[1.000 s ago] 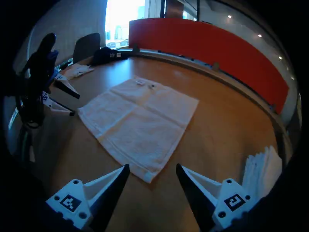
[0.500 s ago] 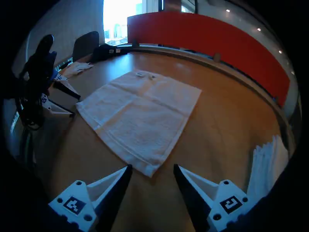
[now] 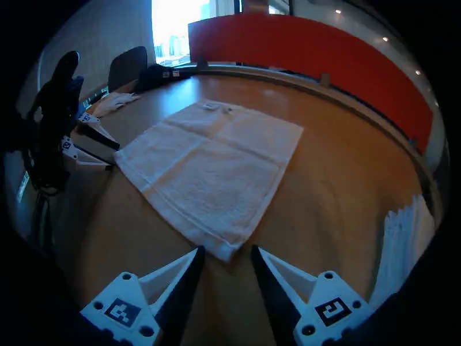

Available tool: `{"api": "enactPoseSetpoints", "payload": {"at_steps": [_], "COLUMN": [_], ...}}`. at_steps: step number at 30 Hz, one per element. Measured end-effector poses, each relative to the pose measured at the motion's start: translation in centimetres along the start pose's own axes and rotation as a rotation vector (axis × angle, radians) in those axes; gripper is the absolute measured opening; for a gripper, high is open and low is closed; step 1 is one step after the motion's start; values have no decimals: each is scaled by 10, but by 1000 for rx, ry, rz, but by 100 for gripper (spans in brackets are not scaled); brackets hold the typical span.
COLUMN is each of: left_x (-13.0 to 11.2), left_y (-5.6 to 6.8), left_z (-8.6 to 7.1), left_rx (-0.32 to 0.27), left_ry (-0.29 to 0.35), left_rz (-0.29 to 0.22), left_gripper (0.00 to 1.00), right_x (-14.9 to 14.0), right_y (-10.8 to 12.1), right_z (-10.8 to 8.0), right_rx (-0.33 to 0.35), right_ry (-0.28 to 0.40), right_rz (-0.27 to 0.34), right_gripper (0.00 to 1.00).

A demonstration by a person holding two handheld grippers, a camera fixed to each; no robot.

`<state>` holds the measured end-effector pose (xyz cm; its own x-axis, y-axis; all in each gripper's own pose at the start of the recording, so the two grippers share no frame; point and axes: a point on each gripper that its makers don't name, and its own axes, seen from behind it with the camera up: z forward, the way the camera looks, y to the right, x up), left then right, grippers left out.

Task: Fold towel

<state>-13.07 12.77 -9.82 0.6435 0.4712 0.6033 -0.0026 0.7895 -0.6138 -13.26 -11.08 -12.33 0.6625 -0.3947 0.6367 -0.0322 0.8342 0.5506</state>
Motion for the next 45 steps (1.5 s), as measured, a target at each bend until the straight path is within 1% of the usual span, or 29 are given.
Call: {"api": "enactPoseSetpoints", "payload": {"at_steps": [4,8,11,13,15,19,23,26,28,32,34,39,41,45], "left_x": [0,0,1,1,1,1,1,1,2,2,2,3,3,4], "left_y": [3,7,7,7,7,7,7,6,3,1,1,3,3,3], "left_z": [0,1,1,1,1,2,2,2,2,3,3,3,2,0], "left_rx": [1,-5,-5,-4,-4,-2,-3,-1,12,34,40,46,43,30], "left_ry": [-4,-8,-10,-10,-10,-14,-22,-27,-28,-27,-26,-24,-27,-29], "left_rz": [1,11,8,3,-1,0,-1,-2,-7,-25,-25,-20,-32,-70], "left_gripper": [68,56,54,54,54,53,52,49,32,18,15,12,12,11], "right_x": [0,1,0,0,0,-1,-1,-1,-1,-1,-1,2,3,5], "right_y": [2,4,4,4,3,3,2,2,2,2,2,2,2,2], "right_z": [0,-1,-1,-1,0,0,1,1,1,0,0,-2,-3,-4], "right_rx": [-6,-9,-8,-9,-8,-3,1,2,2,4,5,7,7,10], "right_ry": [2,3,3,4,4,4,4,4,3,3,3,9,12,16], "right_rz": [6,12,5,-3,-10,-20,-27,-29,-30,-29,-25,-20,-19,-16], "right_gripper": [51,47,46,43,39,26,19,18,18,15,13,8,8,7]}}
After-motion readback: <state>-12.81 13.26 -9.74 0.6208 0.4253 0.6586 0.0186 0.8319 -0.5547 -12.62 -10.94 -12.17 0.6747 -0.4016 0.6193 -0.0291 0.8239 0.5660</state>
